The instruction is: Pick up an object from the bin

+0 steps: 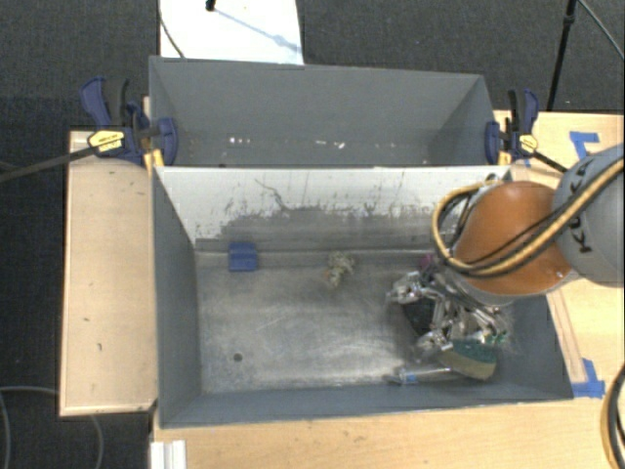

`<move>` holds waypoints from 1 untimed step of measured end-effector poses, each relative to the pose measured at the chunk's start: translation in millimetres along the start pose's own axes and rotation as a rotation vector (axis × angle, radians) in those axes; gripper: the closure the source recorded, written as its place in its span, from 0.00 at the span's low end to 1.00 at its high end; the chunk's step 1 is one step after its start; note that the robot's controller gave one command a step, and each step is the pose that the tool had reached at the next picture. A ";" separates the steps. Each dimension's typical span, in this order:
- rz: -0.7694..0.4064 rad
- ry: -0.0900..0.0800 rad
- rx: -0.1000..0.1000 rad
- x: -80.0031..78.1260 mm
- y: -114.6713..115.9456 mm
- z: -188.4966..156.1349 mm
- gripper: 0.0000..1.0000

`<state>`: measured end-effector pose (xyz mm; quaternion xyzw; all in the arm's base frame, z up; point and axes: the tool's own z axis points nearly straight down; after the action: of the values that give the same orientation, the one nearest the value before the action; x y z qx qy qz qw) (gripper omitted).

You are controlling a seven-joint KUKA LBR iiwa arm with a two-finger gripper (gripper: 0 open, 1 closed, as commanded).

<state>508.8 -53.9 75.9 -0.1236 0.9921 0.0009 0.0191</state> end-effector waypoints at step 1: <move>-0.281 0.004 0.000 -7.7 18.0 0.1 0.00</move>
Offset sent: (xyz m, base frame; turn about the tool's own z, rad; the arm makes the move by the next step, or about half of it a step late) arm -0.0058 0.0170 -0.0059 -0.2827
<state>511.9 -34.5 76.0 -0.2615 0.9650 -0.0019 0.0172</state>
